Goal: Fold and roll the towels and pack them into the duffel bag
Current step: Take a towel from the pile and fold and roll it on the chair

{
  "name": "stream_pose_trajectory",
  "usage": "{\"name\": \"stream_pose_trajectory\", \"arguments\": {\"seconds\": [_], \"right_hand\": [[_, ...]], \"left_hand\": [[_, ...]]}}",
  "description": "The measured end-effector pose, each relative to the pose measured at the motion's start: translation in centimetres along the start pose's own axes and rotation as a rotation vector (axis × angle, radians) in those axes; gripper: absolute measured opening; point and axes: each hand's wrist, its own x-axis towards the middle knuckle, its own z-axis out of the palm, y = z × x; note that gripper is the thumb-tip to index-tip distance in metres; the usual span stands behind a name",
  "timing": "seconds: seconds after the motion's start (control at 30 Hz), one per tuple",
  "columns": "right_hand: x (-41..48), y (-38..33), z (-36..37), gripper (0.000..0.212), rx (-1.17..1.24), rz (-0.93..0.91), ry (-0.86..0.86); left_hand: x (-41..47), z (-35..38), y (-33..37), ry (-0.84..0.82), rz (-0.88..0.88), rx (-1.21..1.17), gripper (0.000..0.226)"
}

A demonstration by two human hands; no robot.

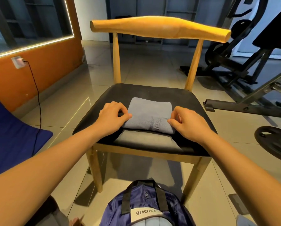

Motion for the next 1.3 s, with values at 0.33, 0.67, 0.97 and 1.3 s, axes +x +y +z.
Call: {"name": "stream_pose_trajectory", "arguments": {"seconds": [0.33, 0.67, 0.97, 1.3], "right_hand": [[-2.0, 0.2, 0.9, 0.040, -0.234, -0.233, 0.060], [-0.5, -0.1, -1.1, 0.048, 0.101, -0.045, -0.188], [0.2, -0.4, 0.8, 0.033, -0.078, 0.012, 0.065], [-1.2, -0.1, 1.1, 0.045, -0.222, -0.203, 0.113]], "left_hand": [[-1.4, 0.1, -1.8, -0.020, 0.352, 0.182, 0.057], [-0.7, 0.3, -0.8, -0.169, 0.118, 0.091, 0.033], [0.2, 0.8, -0.3, 0.032, 0.112, 0.041, 0.024], [-1.7, 1.0, -0.5, 0.081, 0.436, 0.239, 0.049]]}}
